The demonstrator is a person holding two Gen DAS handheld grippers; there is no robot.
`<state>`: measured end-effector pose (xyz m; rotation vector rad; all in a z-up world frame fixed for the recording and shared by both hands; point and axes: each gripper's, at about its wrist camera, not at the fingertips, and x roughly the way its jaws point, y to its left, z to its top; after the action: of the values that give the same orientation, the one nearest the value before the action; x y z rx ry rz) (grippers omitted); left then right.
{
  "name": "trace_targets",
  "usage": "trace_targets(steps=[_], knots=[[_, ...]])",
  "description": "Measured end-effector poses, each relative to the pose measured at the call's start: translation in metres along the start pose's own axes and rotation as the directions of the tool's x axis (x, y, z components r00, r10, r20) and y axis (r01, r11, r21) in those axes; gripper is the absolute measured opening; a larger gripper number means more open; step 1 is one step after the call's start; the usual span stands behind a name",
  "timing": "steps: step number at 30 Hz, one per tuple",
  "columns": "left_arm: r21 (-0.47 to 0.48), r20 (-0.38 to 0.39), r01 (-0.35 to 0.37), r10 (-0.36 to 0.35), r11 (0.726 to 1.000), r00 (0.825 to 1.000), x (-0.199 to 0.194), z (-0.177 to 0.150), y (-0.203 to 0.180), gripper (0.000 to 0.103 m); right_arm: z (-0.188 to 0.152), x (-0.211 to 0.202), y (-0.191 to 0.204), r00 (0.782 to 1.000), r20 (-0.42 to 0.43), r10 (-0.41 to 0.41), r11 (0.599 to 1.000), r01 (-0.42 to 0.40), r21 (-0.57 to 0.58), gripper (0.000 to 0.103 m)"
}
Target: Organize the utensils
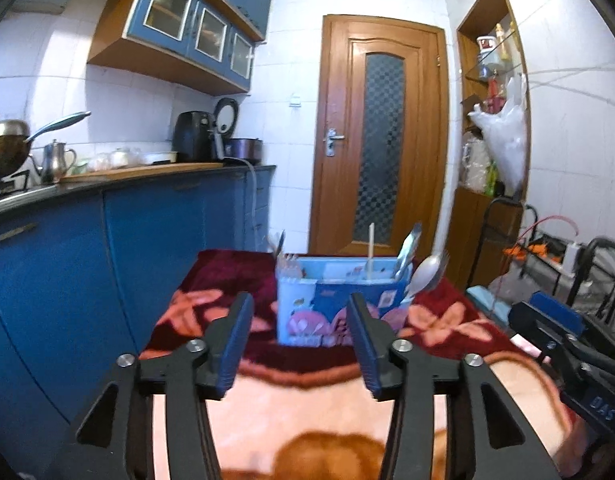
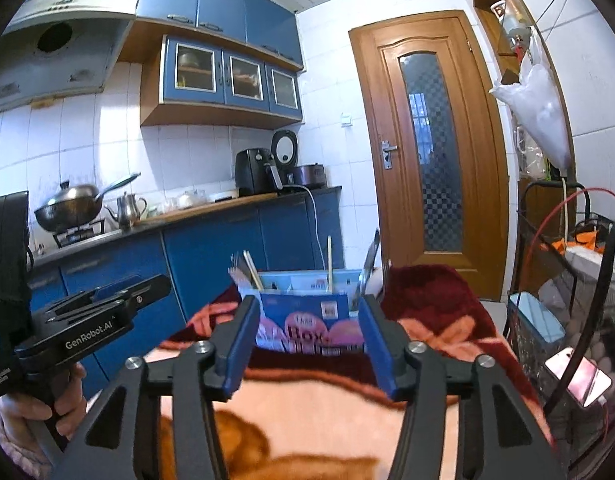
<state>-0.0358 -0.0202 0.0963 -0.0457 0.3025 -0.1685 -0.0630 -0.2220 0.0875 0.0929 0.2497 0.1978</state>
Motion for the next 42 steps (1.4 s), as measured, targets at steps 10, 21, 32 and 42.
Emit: trace_targets(steps=[10,21,32,42], knots=[[0.001,-0.050,-0.088,0.088,0.996,0.995,0.027,-0.048,0.003,0.075,-0.051,0.021,-0.001,0.996,-0.086,-0.022,1.000,0.020,-0.022,0.085],[-0.018,-0.116,-0.106,0.103,0.994,0.988,0.052,-0.071,0.009,0.075,-0.076,0.030,-0.020,0.988,-0.056,-0.145,0.989,0.143,-0.041,0.096],[-0.023,-0.129,-0.120,0.116,0.993,0.985,0.056,-0.075,0.008,0.075,-0.077,0.032,-0.017,0.986,-0.051,-0.157,0.987,0.154,-0.050,0.097],[-0.019,-0.128,-0.127,0.124,0.992,0.984,0.056,-0.076,0.008,0.075,-0.078,0.032,-0.017,0.985,-0.051,-0.164,0.986,0.162,-0.047,0.098]])
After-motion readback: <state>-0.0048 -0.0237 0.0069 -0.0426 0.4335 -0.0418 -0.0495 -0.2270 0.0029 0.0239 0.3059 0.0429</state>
